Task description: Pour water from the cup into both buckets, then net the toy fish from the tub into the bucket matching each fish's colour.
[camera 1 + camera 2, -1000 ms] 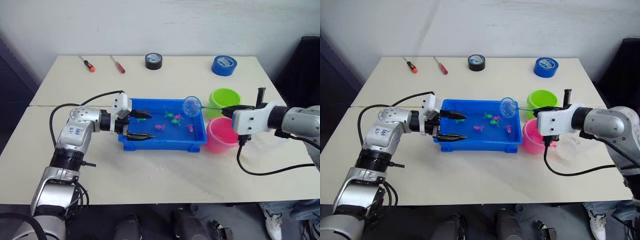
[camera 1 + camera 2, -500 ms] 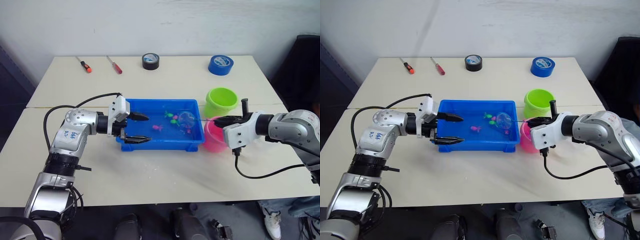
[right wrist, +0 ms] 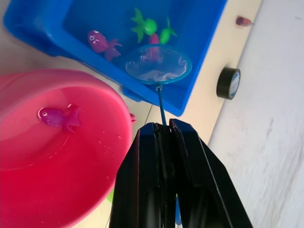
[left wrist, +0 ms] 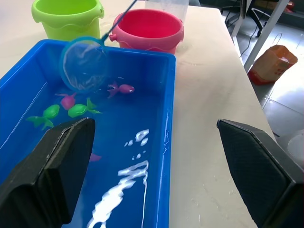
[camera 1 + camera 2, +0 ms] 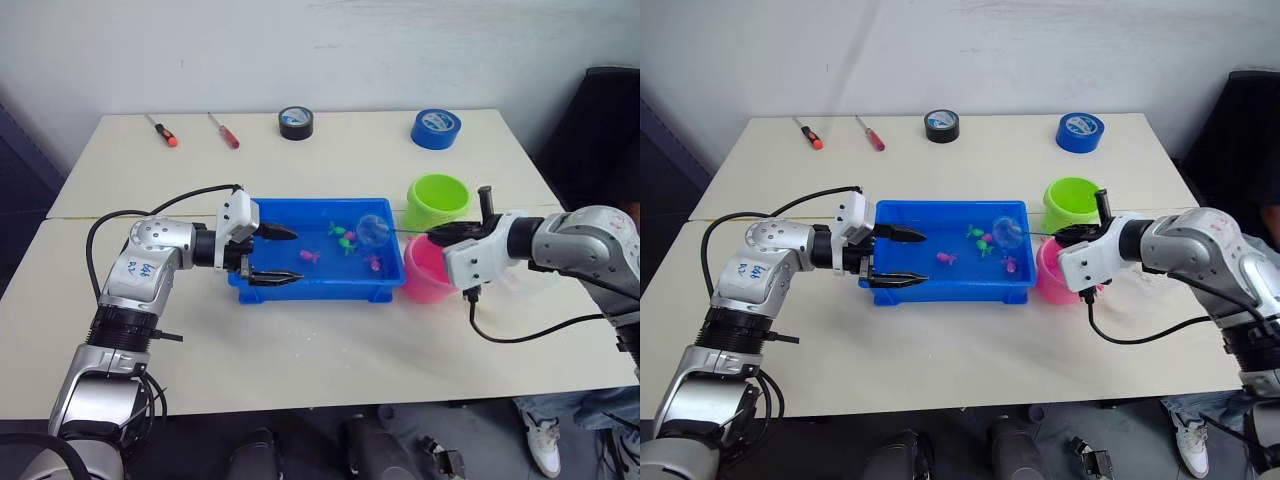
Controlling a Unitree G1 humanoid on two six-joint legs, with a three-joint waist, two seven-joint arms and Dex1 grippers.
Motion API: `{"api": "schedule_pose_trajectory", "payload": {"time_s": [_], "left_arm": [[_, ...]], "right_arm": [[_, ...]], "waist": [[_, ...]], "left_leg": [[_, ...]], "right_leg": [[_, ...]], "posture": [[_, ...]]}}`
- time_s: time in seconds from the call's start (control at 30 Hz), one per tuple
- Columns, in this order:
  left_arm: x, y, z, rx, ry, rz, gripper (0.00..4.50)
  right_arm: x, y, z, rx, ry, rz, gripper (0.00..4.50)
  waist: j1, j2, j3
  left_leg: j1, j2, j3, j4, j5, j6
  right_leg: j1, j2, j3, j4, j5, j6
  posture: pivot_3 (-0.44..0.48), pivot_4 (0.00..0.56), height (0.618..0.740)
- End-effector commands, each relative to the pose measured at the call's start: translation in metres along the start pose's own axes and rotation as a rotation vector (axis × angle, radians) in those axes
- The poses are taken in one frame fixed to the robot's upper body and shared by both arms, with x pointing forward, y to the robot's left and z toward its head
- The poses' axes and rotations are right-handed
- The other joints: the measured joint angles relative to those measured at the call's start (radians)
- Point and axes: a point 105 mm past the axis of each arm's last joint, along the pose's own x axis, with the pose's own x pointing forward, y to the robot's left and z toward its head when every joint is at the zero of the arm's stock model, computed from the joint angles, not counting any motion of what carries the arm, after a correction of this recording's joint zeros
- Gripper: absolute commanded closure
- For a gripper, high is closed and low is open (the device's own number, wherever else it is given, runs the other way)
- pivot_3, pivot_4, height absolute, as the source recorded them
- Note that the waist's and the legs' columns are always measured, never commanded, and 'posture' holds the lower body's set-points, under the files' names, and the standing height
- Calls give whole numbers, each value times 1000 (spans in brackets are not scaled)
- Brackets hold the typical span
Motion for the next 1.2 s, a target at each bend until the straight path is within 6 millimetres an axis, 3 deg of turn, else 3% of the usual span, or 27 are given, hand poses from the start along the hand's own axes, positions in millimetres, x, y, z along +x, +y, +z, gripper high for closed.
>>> {"api": "schedule_pose_trajectory", "payload": {"time_s": [0.03, 0.23, 0.47, 0.77, 0.97, 1.2], "left_arm": [[-1, 1, 12, 46, -26, 0, 19], [-3, -1, 12, 45, -26, -7, 19], [-4, -1, 11, 45, -20, -15, 19], [-6, -10, 9, 48, 4, -77, 19], [-8, -15, 11, 70, 15, -109, 19], [-8, -16, 12, 78, 11, -107, 19]], "right_arm": [[-2, -4, 8, -37, -33, -6, 4500], [-8, -1, 18, -14, -63, -12, 4500], [-15, 1, 9, 2, -29, 13, 4500], [-15, 8, 26, -7, -103, 74, 4500], [-15, 3, 33, 139, -148, 38, 4500], [-14, -5, 17, 168, -65, -12, 4500]], "waist": [[0, 0, 0], [0, 0, 0], [1, 0, 0], [-1, 0, 0], [1, 0, 0], [1, 0, 0]], "left_leg": [[0, 0, 0, 0, 0, 0], [0, 0, 0, 0, 0, 0], [0, 0, 0, 0, 0, 0], [0, 0, 0, 0, 0, 0], [0, 0, 0, 0, 0, 0], [0, 0, -1, 0, 0, 0]], "right_leg": [[0, 0, 0, 0, 0, 0], [0, 0, 0, 0, 0, 0], [0, 0, 0, 0, 0, 0], [0, 0, 0, 0, 0, 0], [1, 0, 0, 0, 0, 0], [1, 0, 0, 0, 0, 0]], "posture": [[0, 150, 740], [0, 150, 740], [0, 150, 740], [0, 150, 740], [0, 150, 740], [0, 150, 740]]}}
